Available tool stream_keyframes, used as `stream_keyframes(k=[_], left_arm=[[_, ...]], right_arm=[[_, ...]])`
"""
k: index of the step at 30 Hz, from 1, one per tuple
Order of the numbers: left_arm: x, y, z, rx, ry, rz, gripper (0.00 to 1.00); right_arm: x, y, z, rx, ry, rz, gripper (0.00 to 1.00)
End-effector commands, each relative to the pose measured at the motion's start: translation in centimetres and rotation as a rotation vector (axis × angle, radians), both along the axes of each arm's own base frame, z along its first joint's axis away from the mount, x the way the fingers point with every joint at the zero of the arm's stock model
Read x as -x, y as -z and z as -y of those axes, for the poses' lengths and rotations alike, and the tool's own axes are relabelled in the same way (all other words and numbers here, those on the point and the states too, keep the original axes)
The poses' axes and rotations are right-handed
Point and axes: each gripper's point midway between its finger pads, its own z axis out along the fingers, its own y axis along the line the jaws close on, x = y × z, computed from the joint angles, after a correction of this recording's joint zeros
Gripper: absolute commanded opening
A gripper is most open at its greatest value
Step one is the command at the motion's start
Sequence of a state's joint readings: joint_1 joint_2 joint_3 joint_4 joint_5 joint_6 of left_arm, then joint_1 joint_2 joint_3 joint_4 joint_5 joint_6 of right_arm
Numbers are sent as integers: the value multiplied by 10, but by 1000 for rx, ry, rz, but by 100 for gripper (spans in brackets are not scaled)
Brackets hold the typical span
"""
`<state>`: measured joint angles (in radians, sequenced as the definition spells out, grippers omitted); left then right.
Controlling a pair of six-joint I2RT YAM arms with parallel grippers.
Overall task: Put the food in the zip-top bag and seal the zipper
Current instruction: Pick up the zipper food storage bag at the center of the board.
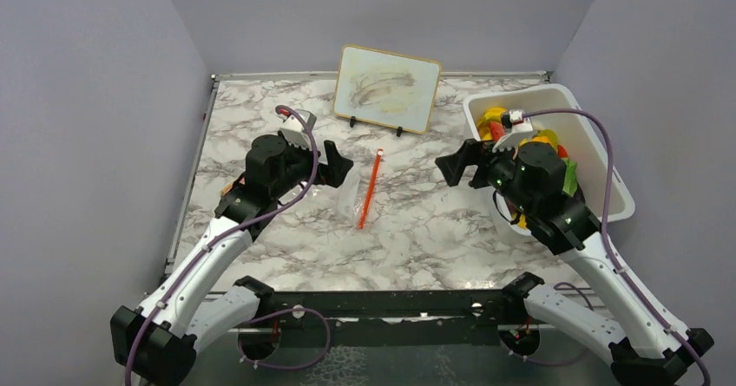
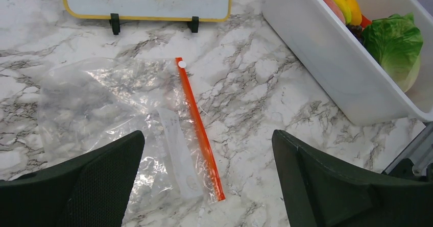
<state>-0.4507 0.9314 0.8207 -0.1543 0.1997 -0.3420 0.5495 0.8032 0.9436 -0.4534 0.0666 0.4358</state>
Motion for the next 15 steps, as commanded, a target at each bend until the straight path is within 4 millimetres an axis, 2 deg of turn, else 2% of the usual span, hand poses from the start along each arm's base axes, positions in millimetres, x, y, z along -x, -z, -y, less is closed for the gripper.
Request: stream_keyframes(k=[1,8,13,15], left_arm=[[-13,-16,-5,6,-48,69,100],[-24,4,-14,-68,-111,-18,100],[-27,34,-17,-162,-103,-97,98],[-30,48,-21,-203,-123,-133,95]], right_arm=[[0,-15,8,8,25,40,100],[5,-14,5,4,-9,61,100],[7,-13,6,4,-10,71,100],[8,-15,8,4,-11,77,100]])
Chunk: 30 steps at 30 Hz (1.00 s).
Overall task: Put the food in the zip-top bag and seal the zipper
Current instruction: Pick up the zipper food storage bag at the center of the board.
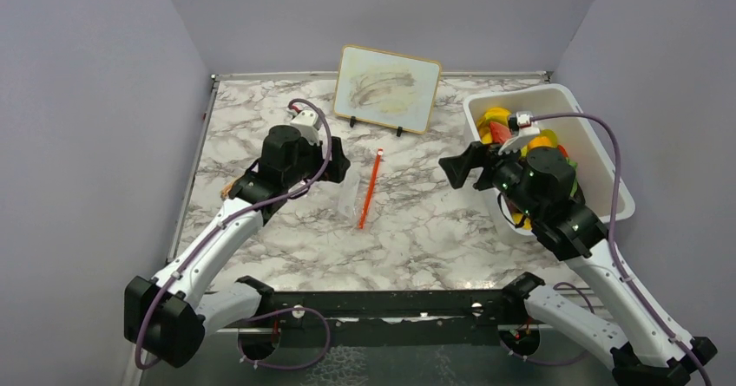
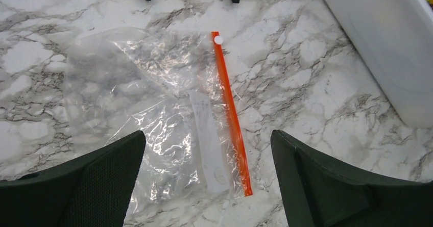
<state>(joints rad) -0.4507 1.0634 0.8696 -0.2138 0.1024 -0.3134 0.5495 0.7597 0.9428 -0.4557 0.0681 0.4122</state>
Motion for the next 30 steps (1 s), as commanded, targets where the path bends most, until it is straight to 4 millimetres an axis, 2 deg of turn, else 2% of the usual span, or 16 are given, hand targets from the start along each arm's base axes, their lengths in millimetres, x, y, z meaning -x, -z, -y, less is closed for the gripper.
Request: stream_keyframes(k=[1,4,8,12,19,24,30], left_arm=[[-9,20,-15,-109,-60,-60,93],[-13,44,-21,-179,-86,-151,87],[-13,72,-19,-251,-54,-250,73],[-11,87,-17,-302,-19,-303,67],[-16,95,-1,-411,27,-329,69],[-21,108,13,-453,49,-378,85],[-33,133,12,-540,24,-417,82]], right_arm=[[3,-4,3,8,-8,33,100],[6,-8,5,9,-8,43,100],[10,-12,6,0,-15,62,100],[12,-13,4,-7,-33,60,99],[14,-10,5,13,-40,65,99],[19,-11,6,17,-58,102,99],[26,-14,3,-1,-92,132,99]])
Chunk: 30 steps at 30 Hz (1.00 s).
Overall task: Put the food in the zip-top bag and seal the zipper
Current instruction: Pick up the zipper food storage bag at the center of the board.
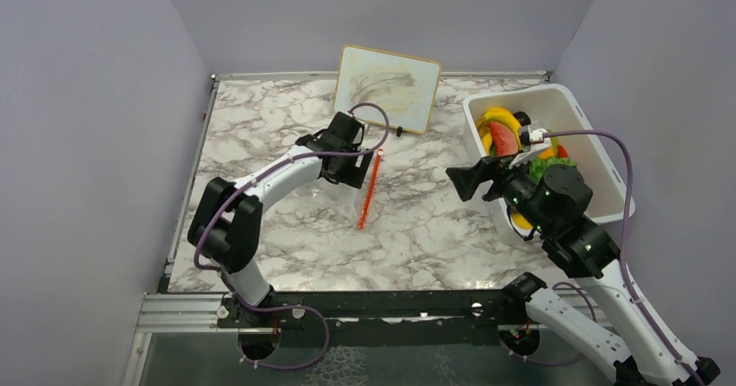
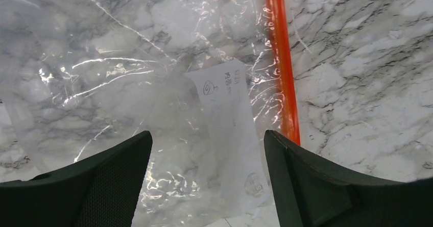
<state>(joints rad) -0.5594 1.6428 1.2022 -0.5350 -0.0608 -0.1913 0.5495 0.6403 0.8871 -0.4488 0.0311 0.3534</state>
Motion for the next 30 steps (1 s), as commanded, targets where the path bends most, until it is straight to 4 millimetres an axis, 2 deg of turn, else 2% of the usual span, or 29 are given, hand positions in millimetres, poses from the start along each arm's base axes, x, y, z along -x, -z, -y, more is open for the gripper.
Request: stream_keyframes(k=[1,6,9,16,20,25,30], left_arm=[[-9,18,-10,-114,-24,-28,80],[-15,30,-5,-137,-16,-47,64],[-14,40,-7,-158,-16,-61,49],[-5,51,-7,-184,-6,-80,24],[-2,48,-4,-180,3,-73,0],[1,31,-4,-139,-8,-32,0],[8,-1,3,-27,-20,28,0]], right_arm=[[6,-6,-6,-6,-57,48,99],[8,-2,-5,11,-61,36,99],[8,3,-3,15,-48,12,99],[12,9,-4,-2,-56,-11,99],[13,10,-5,-14,-57,-35,98],[17,14,-9,-38,-76,-60,97],[18,16,-12,-56,-83,-79,96]])
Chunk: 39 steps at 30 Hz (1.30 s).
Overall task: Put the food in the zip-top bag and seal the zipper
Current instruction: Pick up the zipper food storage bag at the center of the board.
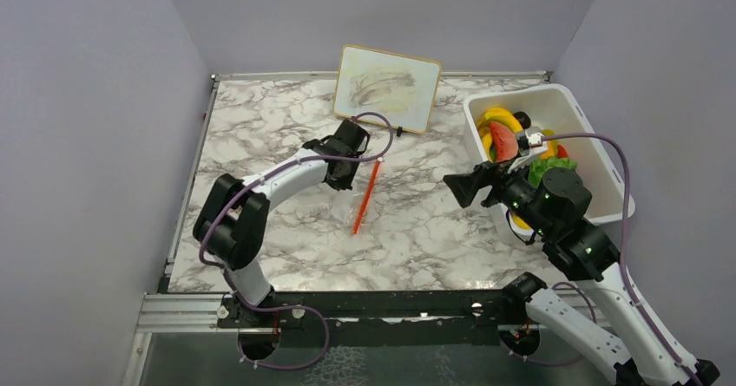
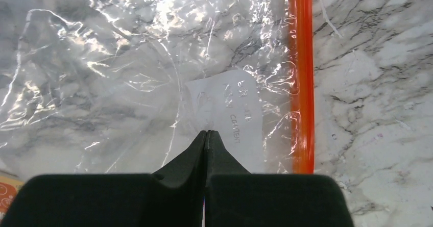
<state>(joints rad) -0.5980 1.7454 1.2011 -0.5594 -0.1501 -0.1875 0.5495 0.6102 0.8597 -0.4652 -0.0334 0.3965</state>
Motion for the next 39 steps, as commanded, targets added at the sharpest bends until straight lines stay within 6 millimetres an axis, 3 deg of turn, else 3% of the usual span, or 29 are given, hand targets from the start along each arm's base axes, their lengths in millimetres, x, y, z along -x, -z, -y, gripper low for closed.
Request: stream_keyframes(k=[1,6,15,18,20,24,26,39], left_arm=[[2,-46,11,137,-14,101,0],[13,-70,27,268,18,115,0],[18,-123,55,525,19,190,0],[21,-139,63,609,26,214,0],[24,-147,67,650,36,219,0],[32,-155,72,713,46,214,0],[35,-158,73,737,50,213,0],[51,-157,68,807,40,227,0]], right_arm=[[5,8,-6,-23,-32,-42,96],[10,11,-25,-60,-129,-77,94],[5,23,-49,-222,-152,-217,89],[-2,31,-55,-314,-111,-307,81],[-4,36,-62,-374,-113,-360,66],[-9,39,-77,-478,-139,-431,47],[-15,43,-81,-496,-123,-469,43],[-46,67,-92,-518,-21,-571,41]])
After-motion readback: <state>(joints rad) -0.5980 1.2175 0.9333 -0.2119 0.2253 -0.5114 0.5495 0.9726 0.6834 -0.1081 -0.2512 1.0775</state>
